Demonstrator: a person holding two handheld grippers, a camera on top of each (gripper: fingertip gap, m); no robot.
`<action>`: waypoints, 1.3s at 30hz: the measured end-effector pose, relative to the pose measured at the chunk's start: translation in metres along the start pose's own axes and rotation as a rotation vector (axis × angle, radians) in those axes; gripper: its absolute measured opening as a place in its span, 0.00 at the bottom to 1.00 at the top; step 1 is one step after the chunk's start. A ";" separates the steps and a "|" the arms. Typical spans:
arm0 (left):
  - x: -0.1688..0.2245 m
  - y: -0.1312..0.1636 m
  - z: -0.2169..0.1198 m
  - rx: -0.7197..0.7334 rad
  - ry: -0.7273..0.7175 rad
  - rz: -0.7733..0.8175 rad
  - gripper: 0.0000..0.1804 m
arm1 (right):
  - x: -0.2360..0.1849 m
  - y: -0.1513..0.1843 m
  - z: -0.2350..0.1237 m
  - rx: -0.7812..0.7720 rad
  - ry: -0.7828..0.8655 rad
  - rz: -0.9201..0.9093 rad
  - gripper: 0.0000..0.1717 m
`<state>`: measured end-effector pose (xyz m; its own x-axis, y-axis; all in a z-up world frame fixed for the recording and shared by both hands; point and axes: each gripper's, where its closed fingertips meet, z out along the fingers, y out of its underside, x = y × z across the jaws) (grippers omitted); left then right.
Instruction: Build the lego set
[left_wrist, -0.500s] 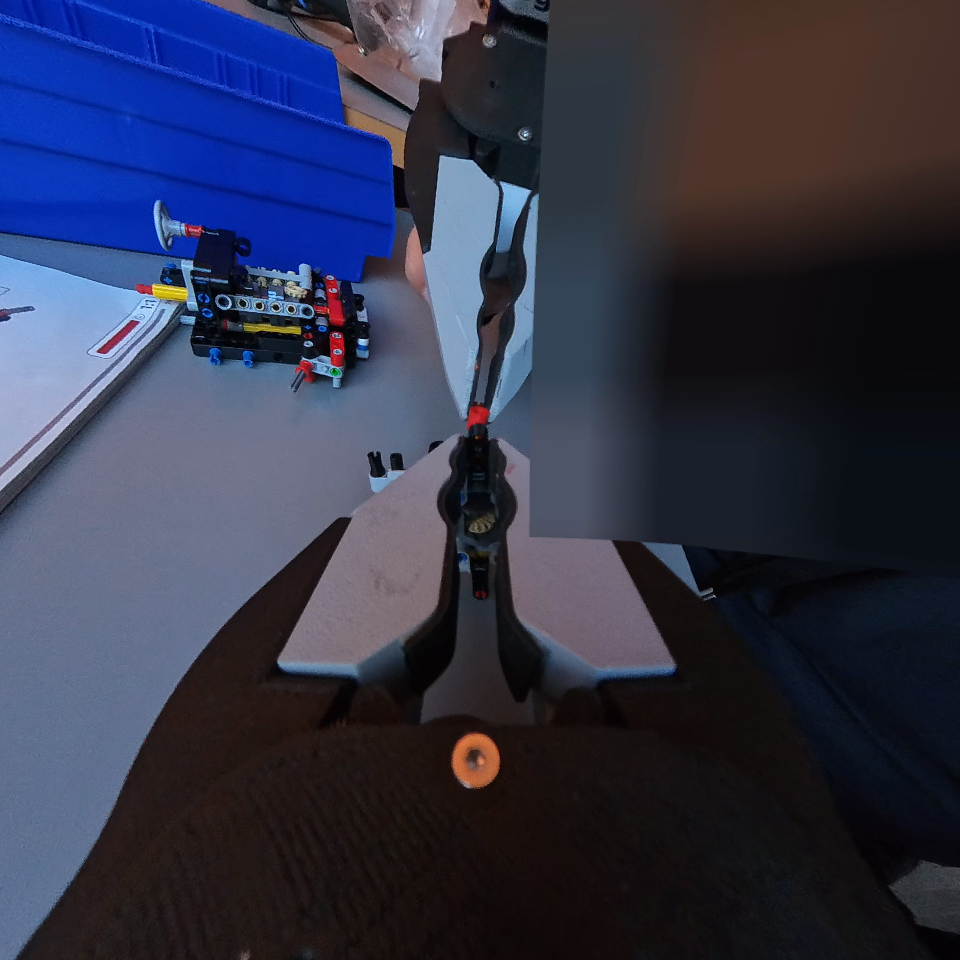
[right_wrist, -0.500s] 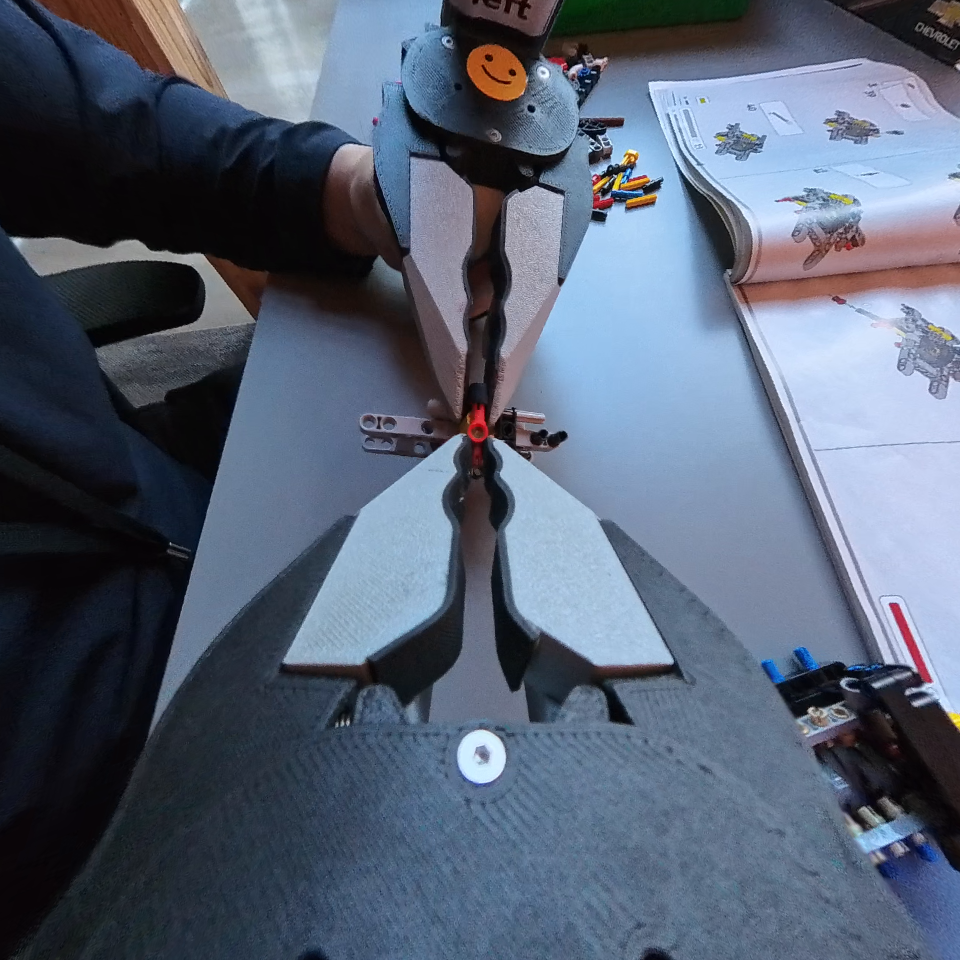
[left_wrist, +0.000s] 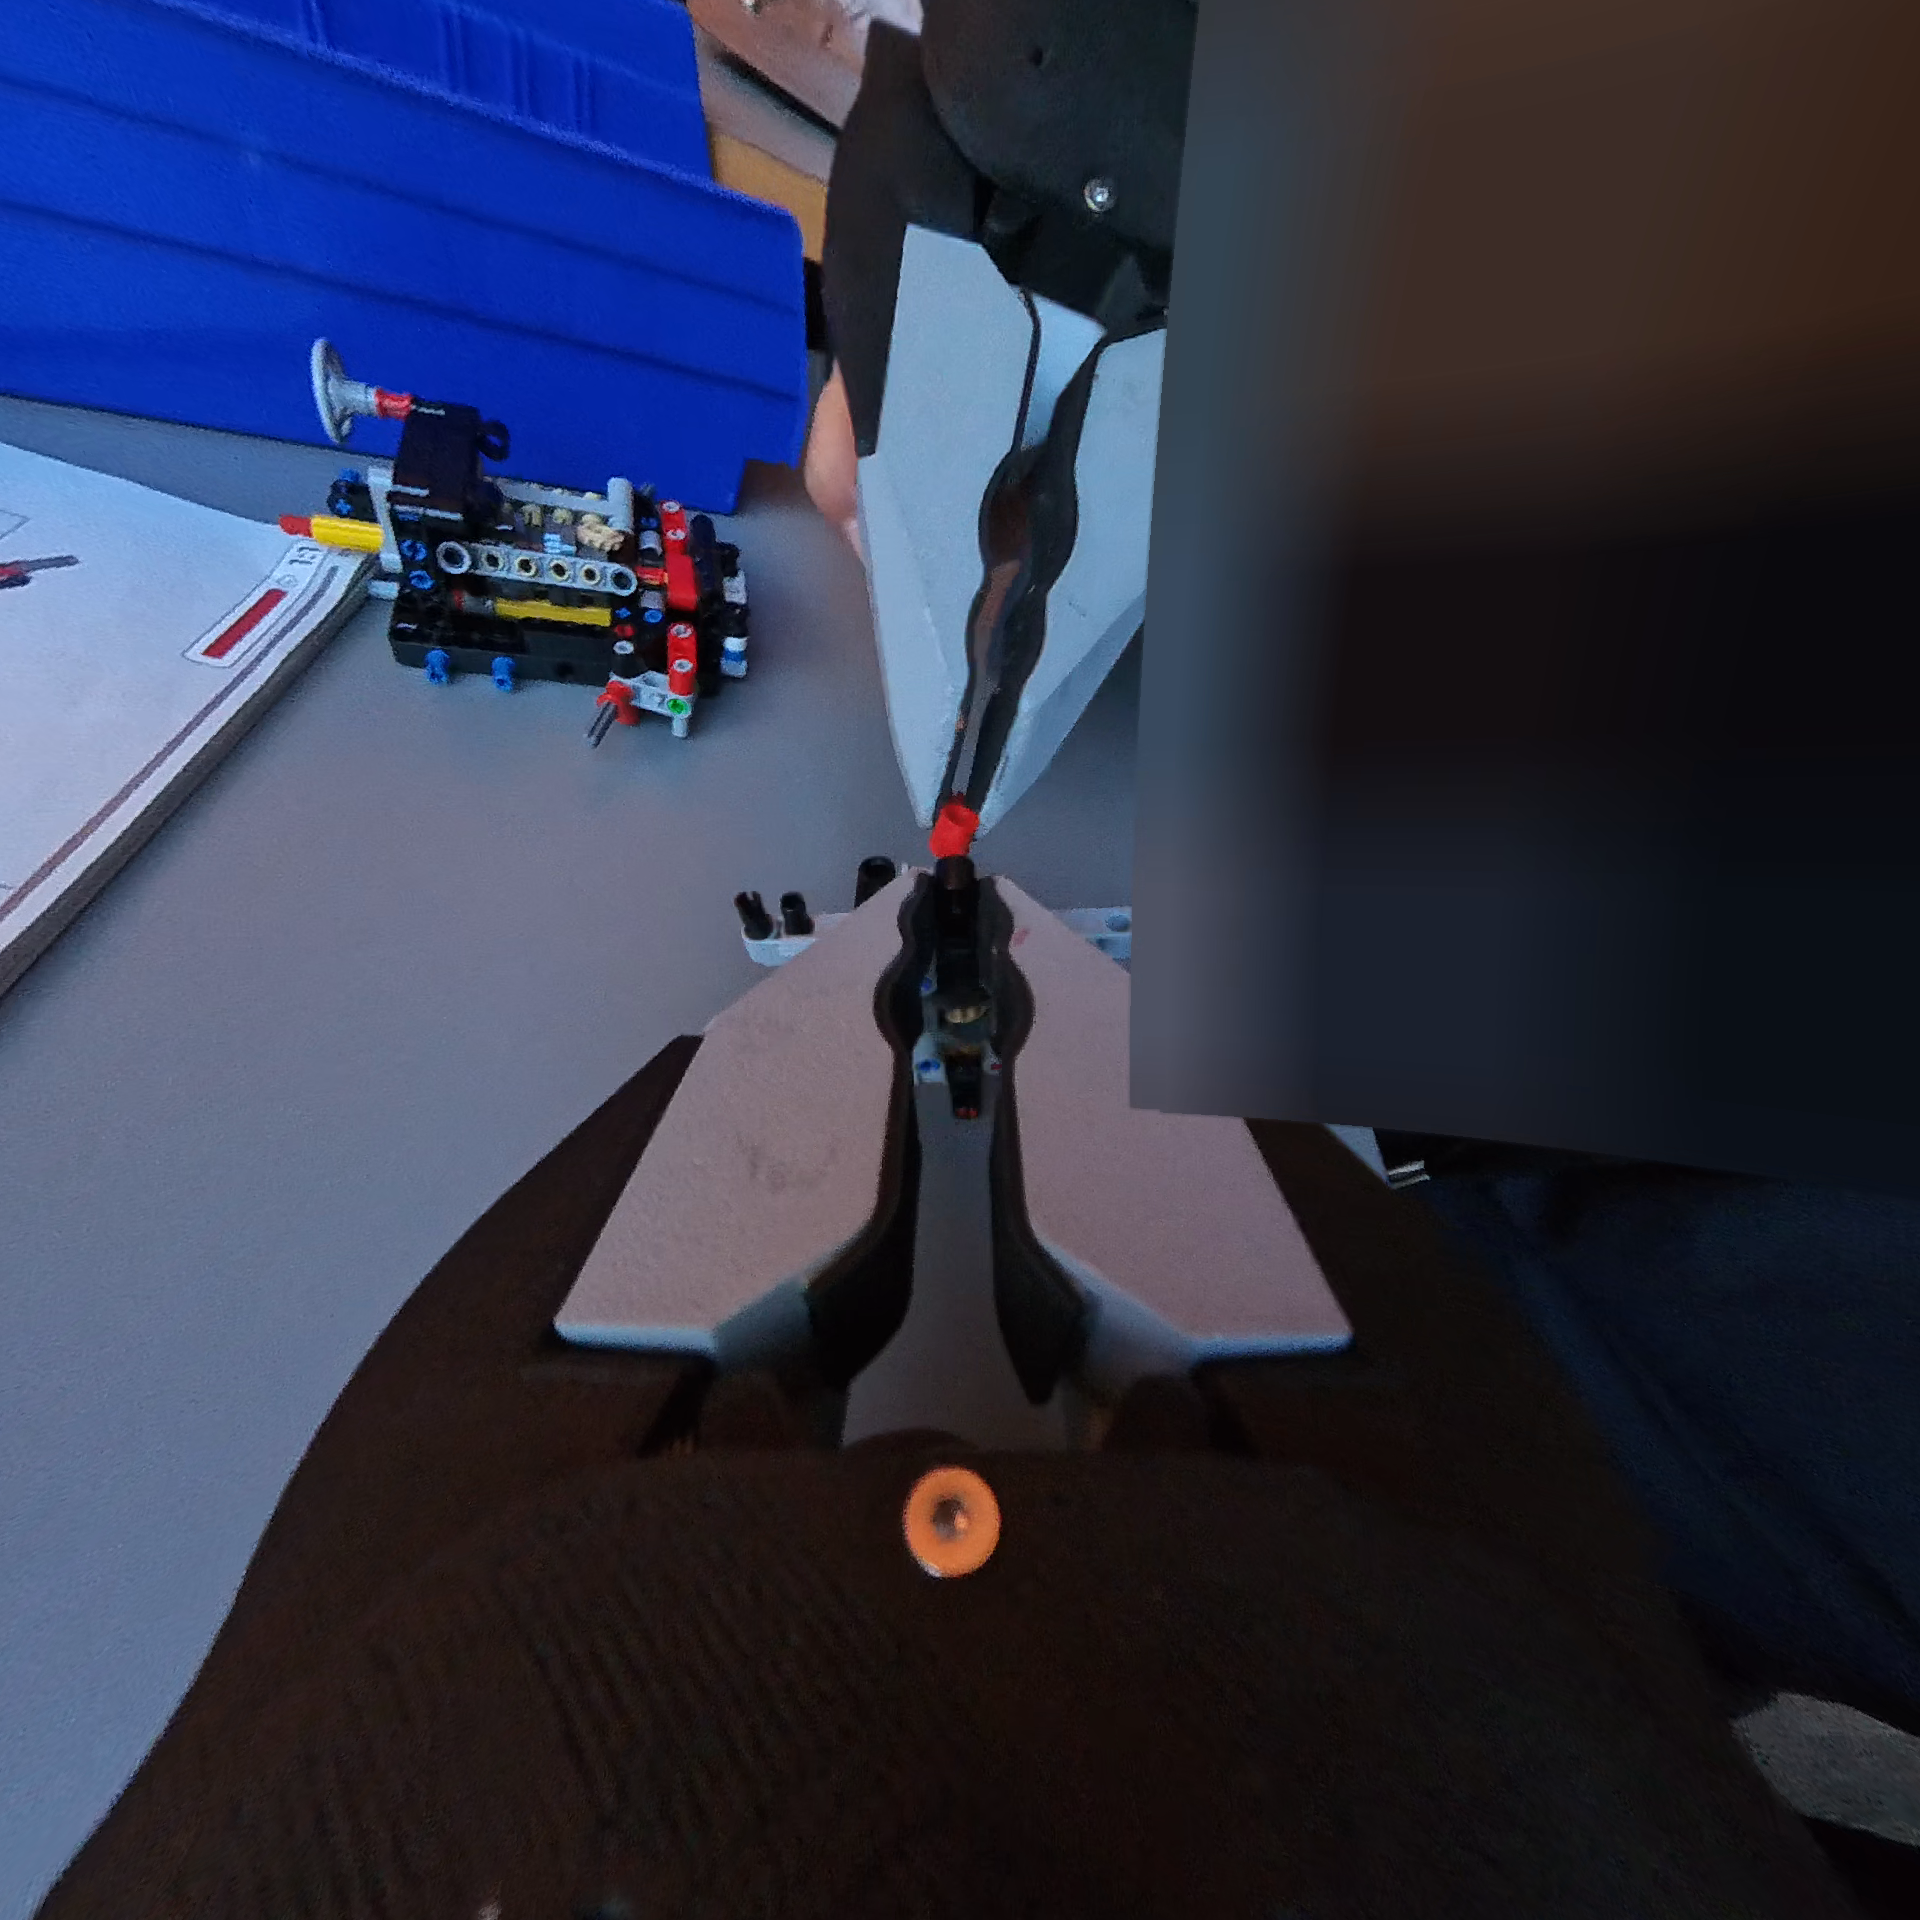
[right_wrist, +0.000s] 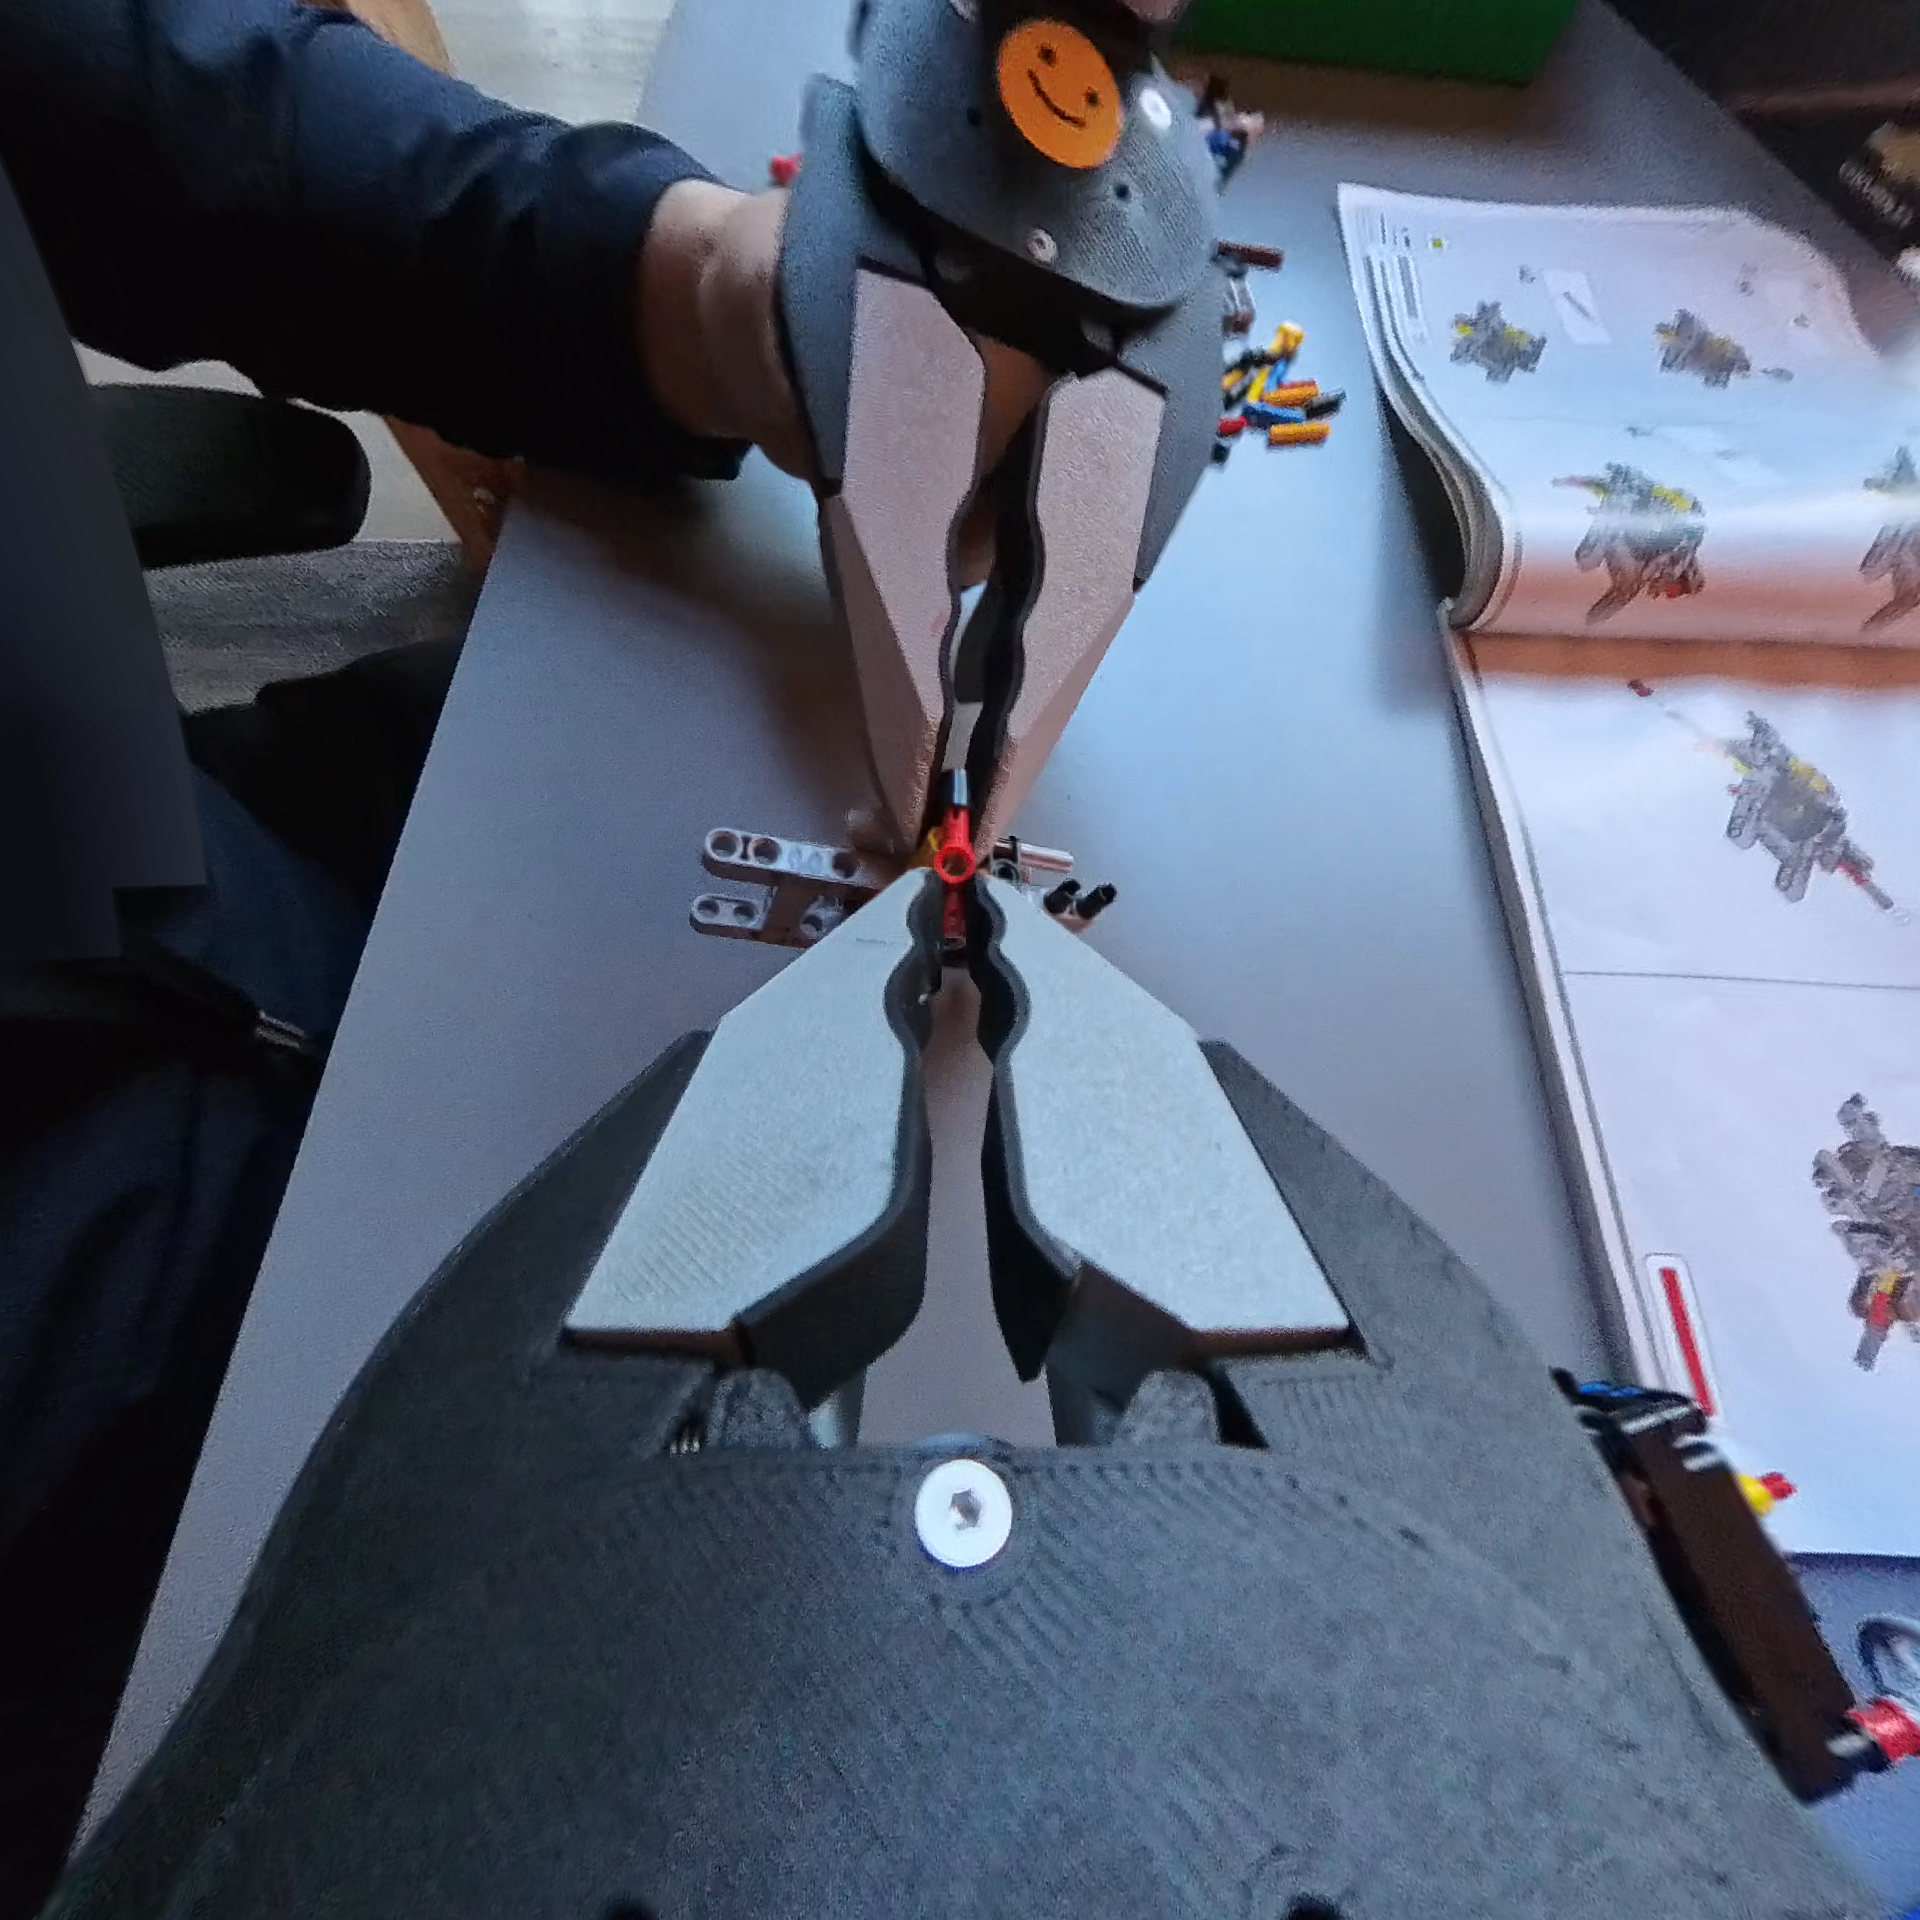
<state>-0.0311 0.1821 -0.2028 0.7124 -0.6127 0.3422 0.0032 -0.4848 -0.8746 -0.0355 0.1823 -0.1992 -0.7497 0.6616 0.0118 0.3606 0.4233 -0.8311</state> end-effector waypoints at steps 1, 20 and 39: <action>0.000 0.000 -0.001 -0.001 0.004 -0.014 0.03 | 0.001 0.000 0.001 0.006 -0.018 0.044 0.00; 0.016 0.002 0.015 -0.128 0.035 -0.052 0.02 | -0.007 0.012 -0.008 -0.352 0.117 -0.377 0.00; -0.004 -0.006 0.004 -0.192 -0.235 0.235 0.03 | 0.000 0.054 -0.021 -0.302 0.091 0.240 0.01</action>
<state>-0.0312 0.1902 -0.2007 0.8196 -0.5720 0.0328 -0.2947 -0.4700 -0.8320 -0.0043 0.2183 -0.2329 -0.5774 0.8100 -0.1024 0.6765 0.4044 -0.6155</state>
